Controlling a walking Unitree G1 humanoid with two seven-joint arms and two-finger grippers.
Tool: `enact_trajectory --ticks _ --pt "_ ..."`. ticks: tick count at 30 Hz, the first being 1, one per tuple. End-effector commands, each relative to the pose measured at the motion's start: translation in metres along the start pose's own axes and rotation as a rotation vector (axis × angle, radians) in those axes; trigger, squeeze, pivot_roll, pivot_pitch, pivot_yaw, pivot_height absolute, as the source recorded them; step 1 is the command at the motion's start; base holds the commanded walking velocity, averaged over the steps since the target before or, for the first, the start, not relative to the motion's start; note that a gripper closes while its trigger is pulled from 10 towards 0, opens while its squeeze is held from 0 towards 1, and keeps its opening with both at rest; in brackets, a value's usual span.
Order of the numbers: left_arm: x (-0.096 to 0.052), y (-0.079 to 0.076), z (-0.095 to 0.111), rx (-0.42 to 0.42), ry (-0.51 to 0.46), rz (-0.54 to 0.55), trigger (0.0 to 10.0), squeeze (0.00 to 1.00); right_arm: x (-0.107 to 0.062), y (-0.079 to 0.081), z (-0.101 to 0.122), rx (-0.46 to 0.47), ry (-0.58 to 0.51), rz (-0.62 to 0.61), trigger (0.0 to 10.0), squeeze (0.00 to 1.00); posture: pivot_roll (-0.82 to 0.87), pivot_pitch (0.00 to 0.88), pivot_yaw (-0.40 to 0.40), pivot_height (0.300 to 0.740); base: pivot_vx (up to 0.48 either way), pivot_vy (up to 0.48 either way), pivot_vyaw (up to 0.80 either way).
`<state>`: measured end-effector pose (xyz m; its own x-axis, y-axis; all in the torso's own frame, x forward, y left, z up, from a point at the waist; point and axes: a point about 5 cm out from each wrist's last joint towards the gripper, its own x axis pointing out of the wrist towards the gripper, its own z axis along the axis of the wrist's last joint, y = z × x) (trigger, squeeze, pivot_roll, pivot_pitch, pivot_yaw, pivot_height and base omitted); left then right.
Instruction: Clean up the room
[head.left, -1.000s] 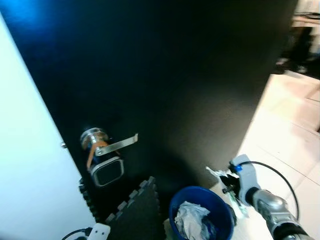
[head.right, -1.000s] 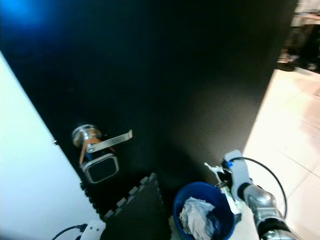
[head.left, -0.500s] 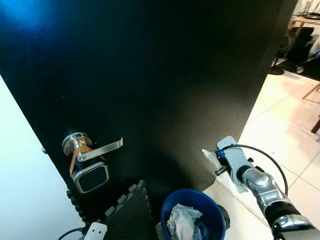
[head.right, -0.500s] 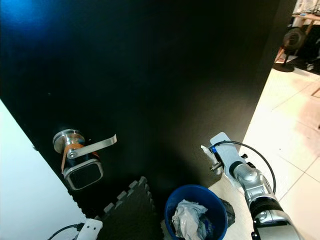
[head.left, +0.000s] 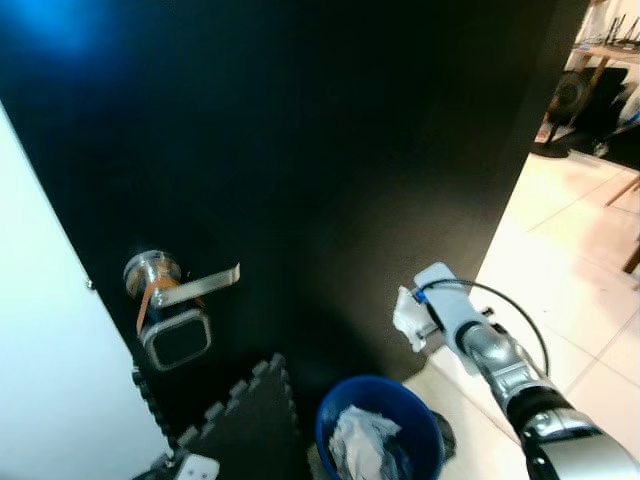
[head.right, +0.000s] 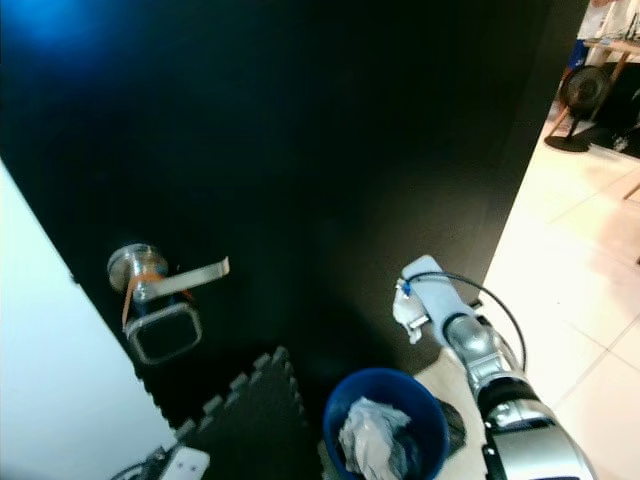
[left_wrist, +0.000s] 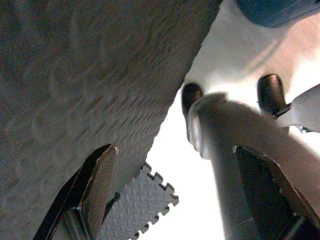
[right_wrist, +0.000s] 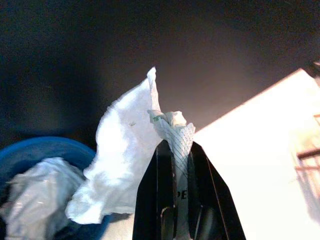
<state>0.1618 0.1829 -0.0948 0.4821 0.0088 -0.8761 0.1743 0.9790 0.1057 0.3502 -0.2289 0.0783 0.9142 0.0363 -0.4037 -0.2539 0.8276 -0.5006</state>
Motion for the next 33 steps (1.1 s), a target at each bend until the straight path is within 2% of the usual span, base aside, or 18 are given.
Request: enact_trajectory --ticks 1,3,5,8,13,14,15,16,17,19,26,33 --pt "-0.001 0.006 0.000 0.004 -0.001 0.008 10.0 0.00 0.005 0.009 0.011 -0.030 0.001 0.017 10.0 0.00 -0.01 0.000 -0.022 0.740 0.000 0.000 0.00" --pt "-0.001 0.007 0.000 0.004 -0.002 0.009 10.0 0.00 0.006 0.011 0.012 -0.031 0.001 0.019 10.0 0.00 -0.01 0.000 -0.022 0.740 0.000 0.000 0.00" --pt "-0.001 0.007 -0.001 0.007 0.001 0.009 10.0 0.00 0.009 0.021 0.017 -0.039 0.022 0.052 10.0 0.00 -0.01 0.000 -0.020 0.740 0.000 0.000 0.00" --pt "-0.001 0.007 -0.003 0.013 0.005 0.005 10.0 0.00 0.011 0.031 0.017 0.001 0.061 0.073 10.0 0.00 0.00 0.003 -0.020 0.740 0.000 0.000 0.00" --pt "-0.001 0.007 -0.004 0.013 0.005 0.004 10.0 0.00 0.012 0.032 0.017 0.004 0.066 0.073 10.0 0.00 0.00 0.007 -0.020 0.740 0.000 0.000 0.00" --pt "-0.003 0.007 -0.014 0.022 0.022 -0.001 10.0 0.00 0.011 0.043 0.006 0.011 0.157 0.086 10.0 0.00 0.02 0.044 -0.034 0.740 0.000 0.000 0.00" --pt "-0.004 0.007 -0.019 0.025 0.030 -0.001 10.0 0.00 0.010 0.047 0.001 0.004 0.189 0.088 10.0 0.34 0.03 0.053 -0.034 0.740 0.000 0.000 0.00" --pt "-0.005 0.007 -0.022 0.027 0.035 -0.002 10.0 0.00 0.009 0.049 -0.002 -0.003 0.207 0.089 10.0 0.34 0.03 0.053 -0.034 0.740 0.000 0.000 0.00" --pt "-0.005 0.007 -0.026 0.027 0.041 -0.001 10.0 0.00 0.009 0.050 -0.003 0.010 0.212 0.087 10.0 1.00 0.04 0.064 -0.036 0.740 0.000 0.000 0.00" --pt "-0.007 0.007 -0.035 0.024 0.054 0.001 10.0 0.00 0.009 0.049 -0.005 0.024 0.221 0.060 10.0 1.00 0.06 0.076 -0.039 0.740 0.000 0.000 0.00" --pt "-0.008 0.005 -0.040 0.025 0.063 -0.001 10.0 0.00 0.009 0.046 -0.003 0.010 0.227 0.035 10.0 1.00 0.06 0.078 -0.037 0.740 0.000 0.000 0.00" --pt "-0.007 -0.010 -0.036 0.039 0.051 -0.015 10.0 0.00 0.009 0.041 -0.002 0.068 0.218 0.019 10.0 1.00 0.05 0.058 -0.028 0.740 0.000 0.000 0.00"
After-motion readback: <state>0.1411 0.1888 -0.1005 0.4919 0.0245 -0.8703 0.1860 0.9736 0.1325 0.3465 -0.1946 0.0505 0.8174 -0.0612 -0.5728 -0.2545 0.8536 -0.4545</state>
